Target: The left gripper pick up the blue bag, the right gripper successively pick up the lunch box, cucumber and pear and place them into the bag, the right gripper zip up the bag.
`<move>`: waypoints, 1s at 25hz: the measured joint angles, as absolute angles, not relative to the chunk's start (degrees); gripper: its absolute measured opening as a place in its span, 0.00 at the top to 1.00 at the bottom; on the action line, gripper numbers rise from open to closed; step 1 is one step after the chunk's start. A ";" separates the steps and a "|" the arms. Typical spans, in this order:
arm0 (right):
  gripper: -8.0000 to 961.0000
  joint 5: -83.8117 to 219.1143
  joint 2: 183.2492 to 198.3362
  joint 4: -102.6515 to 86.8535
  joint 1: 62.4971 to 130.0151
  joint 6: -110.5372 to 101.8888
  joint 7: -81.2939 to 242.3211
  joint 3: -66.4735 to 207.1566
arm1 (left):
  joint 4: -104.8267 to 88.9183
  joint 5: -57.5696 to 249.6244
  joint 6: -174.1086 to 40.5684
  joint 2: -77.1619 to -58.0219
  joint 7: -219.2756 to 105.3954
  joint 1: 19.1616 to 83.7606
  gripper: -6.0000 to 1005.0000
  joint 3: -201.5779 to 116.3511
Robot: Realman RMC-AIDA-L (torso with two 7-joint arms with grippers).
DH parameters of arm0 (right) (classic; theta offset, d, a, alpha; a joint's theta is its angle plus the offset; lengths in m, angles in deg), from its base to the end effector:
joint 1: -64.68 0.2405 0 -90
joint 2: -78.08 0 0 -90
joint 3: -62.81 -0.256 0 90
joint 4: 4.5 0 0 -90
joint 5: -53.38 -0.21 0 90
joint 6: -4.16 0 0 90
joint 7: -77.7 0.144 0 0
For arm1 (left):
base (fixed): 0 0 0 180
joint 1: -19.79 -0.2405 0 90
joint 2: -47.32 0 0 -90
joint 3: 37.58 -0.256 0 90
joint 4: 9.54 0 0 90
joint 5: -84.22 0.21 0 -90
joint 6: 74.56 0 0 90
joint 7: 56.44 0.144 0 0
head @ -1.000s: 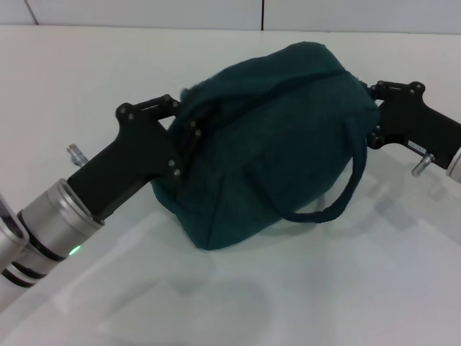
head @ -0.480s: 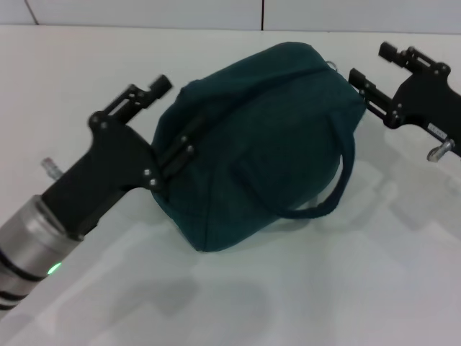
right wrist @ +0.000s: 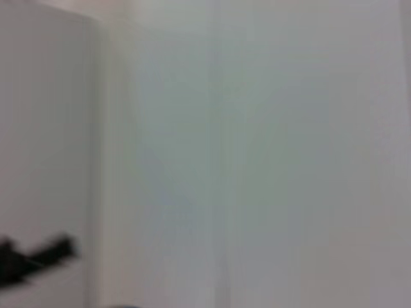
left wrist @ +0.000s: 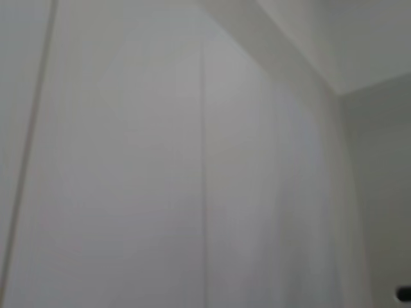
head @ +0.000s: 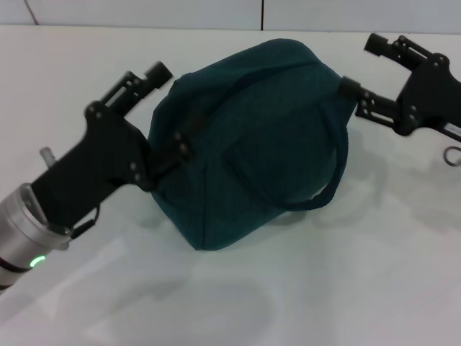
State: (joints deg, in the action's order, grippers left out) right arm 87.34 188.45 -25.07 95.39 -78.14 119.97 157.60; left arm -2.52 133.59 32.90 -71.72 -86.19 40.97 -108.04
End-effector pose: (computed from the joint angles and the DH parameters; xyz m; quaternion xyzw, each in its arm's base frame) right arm 0.2233 0.3467 0.0017 -0.8720 0.0418 0.4186 0.2503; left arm -0.2570 0.2473 -0.0128 -0.7876 -0.0496 -0.5337 0.3039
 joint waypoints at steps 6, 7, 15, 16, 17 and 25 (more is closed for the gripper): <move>0.18 94.61 184.42 -26.15 97.16 -91.12 126.70 157.55 | 0.57 140.89 32.52 -71.15 -86.96 41.04 0.27 -108.07; 0.19 95.60 184.04 -26.23 97.42 -92.35 127.28 157.56 | 1.27 142.06 32.22 -71.08 -87.40 41.08 0.27 -108.07; 0.19 97.89 183.30 -26.64 98.00 -94.26 128.09 156.76 | 4.18 144.08 28.85 -70.38 -91.12 41.15 0.29 -108.04; 0.19 98.11 183.30 -26.64 98.05 -94.19 128.10 156.74 | 4.18 144.09 28.61 -70.37 -91.13 41.21 0.29 -108.05; 0.19 98.59 183.30 -26.63 98.20 -94.04 128.11 156.73 | 4.19 144.10 28.32 -70.34 -91.16 41.28 0.29 -108.05; 0.19 100.76 183.58 -26.74 99.15 -92.85 128.14 155.99 | 4.25 145.56 27.73 -70.02 -91.74 41.62 0.29 -108.07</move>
